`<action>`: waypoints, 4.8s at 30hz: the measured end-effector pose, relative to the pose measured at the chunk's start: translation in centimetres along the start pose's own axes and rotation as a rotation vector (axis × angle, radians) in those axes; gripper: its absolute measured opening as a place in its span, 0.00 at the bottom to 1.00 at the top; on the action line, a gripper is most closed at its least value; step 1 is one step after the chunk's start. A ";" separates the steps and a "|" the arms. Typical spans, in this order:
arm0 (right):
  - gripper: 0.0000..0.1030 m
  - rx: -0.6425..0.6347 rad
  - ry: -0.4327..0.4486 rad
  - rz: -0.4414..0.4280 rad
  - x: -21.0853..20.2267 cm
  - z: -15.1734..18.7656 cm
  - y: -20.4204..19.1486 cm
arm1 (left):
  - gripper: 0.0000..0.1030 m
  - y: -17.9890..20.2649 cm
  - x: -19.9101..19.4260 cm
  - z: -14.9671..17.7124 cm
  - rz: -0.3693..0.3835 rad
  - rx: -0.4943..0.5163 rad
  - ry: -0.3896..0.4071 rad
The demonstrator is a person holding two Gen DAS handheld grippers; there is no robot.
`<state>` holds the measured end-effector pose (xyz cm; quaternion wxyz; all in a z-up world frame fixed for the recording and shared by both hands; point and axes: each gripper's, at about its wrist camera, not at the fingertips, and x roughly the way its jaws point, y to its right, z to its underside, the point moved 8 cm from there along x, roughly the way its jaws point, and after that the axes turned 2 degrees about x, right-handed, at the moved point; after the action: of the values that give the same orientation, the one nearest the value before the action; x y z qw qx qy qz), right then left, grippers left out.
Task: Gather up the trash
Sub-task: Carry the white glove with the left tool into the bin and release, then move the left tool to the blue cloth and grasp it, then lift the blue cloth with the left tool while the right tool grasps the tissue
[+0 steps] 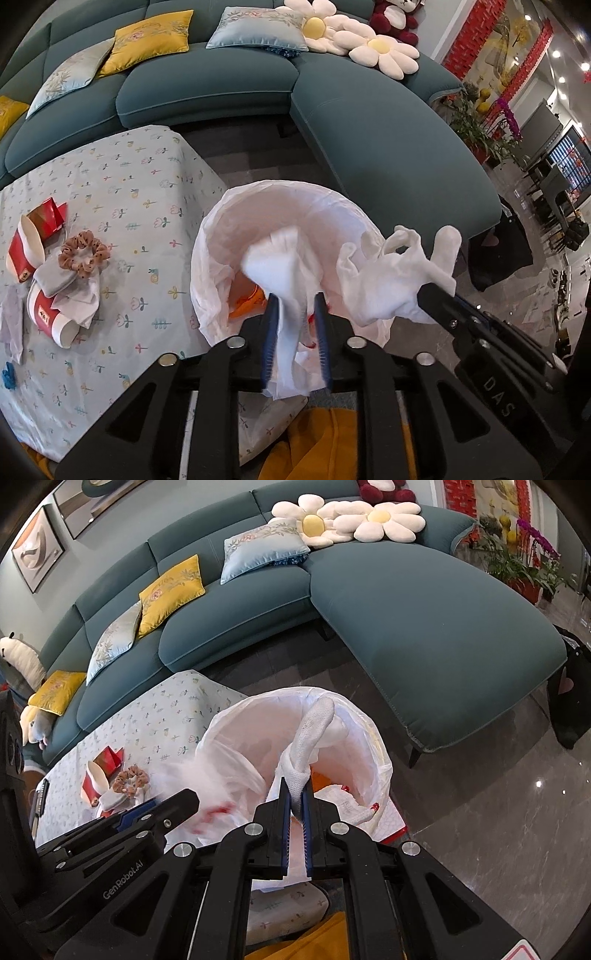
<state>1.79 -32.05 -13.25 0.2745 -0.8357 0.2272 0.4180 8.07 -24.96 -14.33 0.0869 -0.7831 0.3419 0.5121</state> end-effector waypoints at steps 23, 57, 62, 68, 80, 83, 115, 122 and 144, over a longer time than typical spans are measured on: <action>0.26 -0.042 0.000 -0.003 0.5 -0.5 -2.8 | 0.55 -4.6 -1.2 0.1 -0.066 -0.115 0.024; 0.54 -0.294 0.013 -0.040 -2.6 4.3 -17.6 | 0.64 -23.1 -10.3 7.0 -0.219 -0.417 0.122; 0.54 -0.337 -0.012 -0.057 -2.2 6.1 -20.4 | 0.64 -27.1 -11.4 9.3 -0.255 -0.480 0.117; 0.55 -0.399 -0.040 -0.072 -1.4 8.6 -24.1 | 0.64 -32.1 -12.4 12.3 -0.324 -0.519 0.104; 0.55 -0.480 -0.110 -0.089 1.6 12.7 -31.2 | 0.65 -40.5 -12.2 17.1 -0.381 -0.524 0.036; 0.55 -0.495 -0.130 -0.093 2.8 13.7 -33.2 | 0.65 -41.9 -11.5 17.8 -0.366 -0.505 0.011; 0.32 -0.568 -0.370 -0.084 15.9 21.0 -45.2 | 0.26 -47.0 -8.2 18.2 -0.142 -0.565 -0.043; 0.15 -0.594 -0.370 -0.105 15.8 21.9 -45.2 | 0.24 -47.0 -8.0 17.6 -0.162 -0.562 -0.047; 0.09 -0.467 -0.167 -0.161 6.2 13.1 -38.1 | 0.22 -38.9 -12.5 11.9 -0.198 -0.416 0.060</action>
<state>20.87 3.93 -14.67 0.1244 -0.8544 0.0338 0.5034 20.48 15.65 -17.37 -0.0366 -0.8287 0.1531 0.5371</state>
